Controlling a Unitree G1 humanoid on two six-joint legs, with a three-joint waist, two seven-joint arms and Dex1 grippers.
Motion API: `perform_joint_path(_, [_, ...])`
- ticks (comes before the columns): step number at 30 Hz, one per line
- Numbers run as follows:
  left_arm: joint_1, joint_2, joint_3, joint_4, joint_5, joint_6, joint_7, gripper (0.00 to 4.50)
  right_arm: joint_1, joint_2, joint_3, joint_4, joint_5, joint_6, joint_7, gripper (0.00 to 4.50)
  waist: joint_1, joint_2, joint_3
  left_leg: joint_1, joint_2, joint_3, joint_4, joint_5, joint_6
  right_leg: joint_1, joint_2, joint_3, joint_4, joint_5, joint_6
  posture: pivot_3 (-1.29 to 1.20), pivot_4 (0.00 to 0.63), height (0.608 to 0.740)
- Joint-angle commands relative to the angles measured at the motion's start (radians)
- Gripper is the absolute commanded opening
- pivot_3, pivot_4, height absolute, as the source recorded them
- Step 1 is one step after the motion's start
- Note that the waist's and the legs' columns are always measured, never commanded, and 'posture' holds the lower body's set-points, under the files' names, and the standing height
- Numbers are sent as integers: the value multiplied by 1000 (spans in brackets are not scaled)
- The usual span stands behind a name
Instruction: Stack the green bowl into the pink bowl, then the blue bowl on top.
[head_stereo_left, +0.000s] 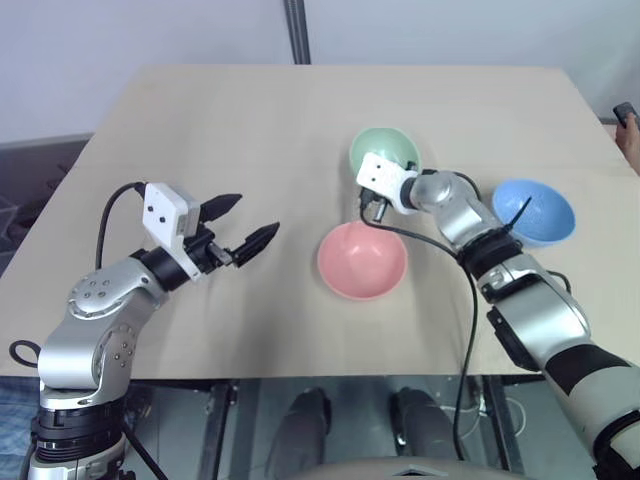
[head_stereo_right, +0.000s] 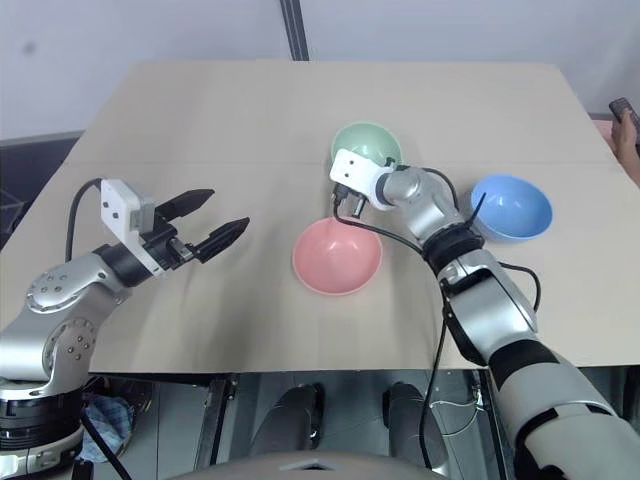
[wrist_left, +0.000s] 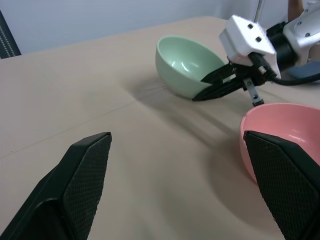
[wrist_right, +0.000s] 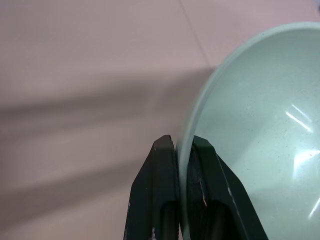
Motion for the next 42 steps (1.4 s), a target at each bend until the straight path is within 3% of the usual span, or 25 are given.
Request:
perform_joint_path(1, [-8,13,15,-47,-13,-28,-18,4500,-5,-40,-49,-147,49,-32,70,27,0,0,0,0,0,0,0,0,0,0,0,0,0,0,0,0,150,740])
perform_joint_path(13, [-43,40,-36,2,-10,-71,-147,4500,183,-266,-161,-911,416,376,482,27,2,0,0,-3,0,1,-1,0,0,-3,-1,0,0,0,0,0,150,740])
perform_joint_path(19, [-88,65,-89,51,-7,-89,-251,4500,316,-422,-121,-1225,547,518,603,27,5,0,0,-4,0,0,-1,0,0,-3,0,-1,0,0,0,0,150,740])
perform_joint_path(26, [-141,87,-150,100,6,-103,-350,4500,408,-503,-53,-1358,558,559,598,27,1,0,0,-3,1,0,1,0,0,-3,0,-1,0,0,0,0,150,740])
perform_joint_path(33, [-177,91,-177,134,22,-115,-396,4500,408,-511,-19,-1359,520,543,548,27,2,0,0,-4,1,0,1,0,0,-3,0,-1,0,0,0,0,150,740])
perform_joint_path(34, [-180,91,-180,137,24,-116,-400,4500,406,-515,-13,-1358,508,536,545,578,3,0,0,-4,0,0,1,0,0,-3,0,-1,0,0,0,0,150,740])
perform_joint_path(36, [-187,89,-185,142,27,-116,-404,4500,399,-502,-10,-1350,491,539,516,1099,3,0,0,-4,0,0,1,0,0,-3,0,-1,0,0,0,0,150,740])
perform_joint_path(39, [-188,89,-187,148,30,-121,-410,4500,380,-472,-18,-1340,484,571,472,2586,2,0,0,-4,0,0,1,0,0,-3,0,-1,0,0,0,0,150,740])
perform_joint_path(42, [-185,87,-188,148,30,-125,-412,4500,380,-489,-34,-1345,504,585,488,2586,3,0,0,-4,1,0,1,0,0,-3,0,-1,0,0,0,0,150,740])
